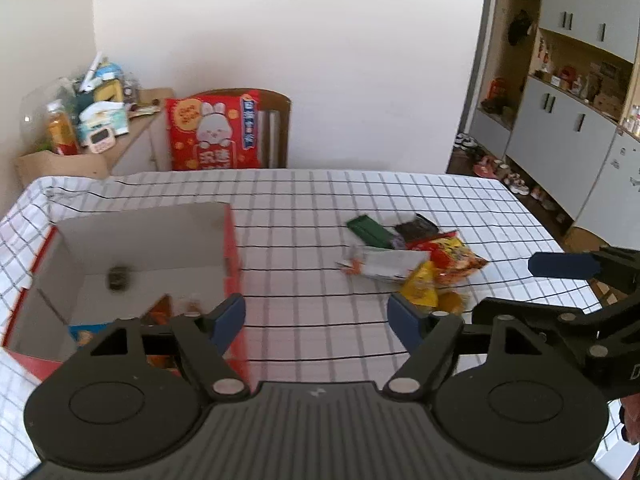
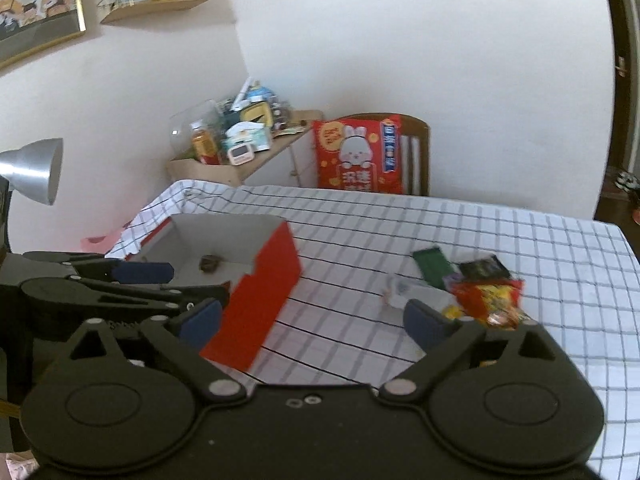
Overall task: Organize snacks
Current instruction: 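Move the left tool to the white wrapper packet while the right tool reaches the red-yellow chip bag, then close the left gripper on the white wrapper packet while the right gripper grasps the red-yellow chip bag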
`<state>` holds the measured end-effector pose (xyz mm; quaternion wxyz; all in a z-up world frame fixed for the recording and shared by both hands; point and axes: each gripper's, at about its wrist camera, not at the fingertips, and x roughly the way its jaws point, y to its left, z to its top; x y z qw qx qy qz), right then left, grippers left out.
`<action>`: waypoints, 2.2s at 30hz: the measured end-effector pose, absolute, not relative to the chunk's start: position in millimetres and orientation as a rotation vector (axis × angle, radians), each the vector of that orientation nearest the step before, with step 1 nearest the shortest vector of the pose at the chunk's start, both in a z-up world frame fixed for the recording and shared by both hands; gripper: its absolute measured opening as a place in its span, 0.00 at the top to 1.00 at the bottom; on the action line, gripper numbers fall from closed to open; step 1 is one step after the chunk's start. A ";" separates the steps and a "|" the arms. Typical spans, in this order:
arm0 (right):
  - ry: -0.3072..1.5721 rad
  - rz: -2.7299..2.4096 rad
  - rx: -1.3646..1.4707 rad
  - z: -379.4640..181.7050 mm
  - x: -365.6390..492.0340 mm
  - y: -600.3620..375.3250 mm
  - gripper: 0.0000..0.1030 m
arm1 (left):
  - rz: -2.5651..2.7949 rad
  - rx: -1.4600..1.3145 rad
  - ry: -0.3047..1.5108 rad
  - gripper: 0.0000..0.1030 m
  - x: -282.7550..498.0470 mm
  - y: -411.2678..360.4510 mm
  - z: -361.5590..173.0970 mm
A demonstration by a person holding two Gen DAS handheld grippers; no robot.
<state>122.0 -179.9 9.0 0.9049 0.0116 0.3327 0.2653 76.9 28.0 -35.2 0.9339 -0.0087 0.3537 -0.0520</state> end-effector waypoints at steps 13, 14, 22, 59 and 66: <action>0.761 0.404 0.017 -30.2 137.9 -258.8 0.01 | -0.126 0.001 0.797 0.23 112.7 -31.8 -73.6; 0.765 0.399 0.013 -32.0 140.5 -262.9 0.01 | -0.122 -0.004 0.807 0.23 118.4 -33.8 -75.2; 0.777 0.372 -0.020 -41.2 169.3 -289.5 0.02 | -0.087 -0.083 0.891 0.23 167.8 -42.4 -83.7; 0.975 0.342 -0.007 -118.5 319.3 -270.5 0.22 | 0.175 -0.571 1.226 0.24 328.0 -44.1 -177.4; 0.979 0.344 -0.015 -125.7 316.9 -267.1 0.35 | 0.161 -0.543 1.218 0.26 326.6 -46.3 -180.1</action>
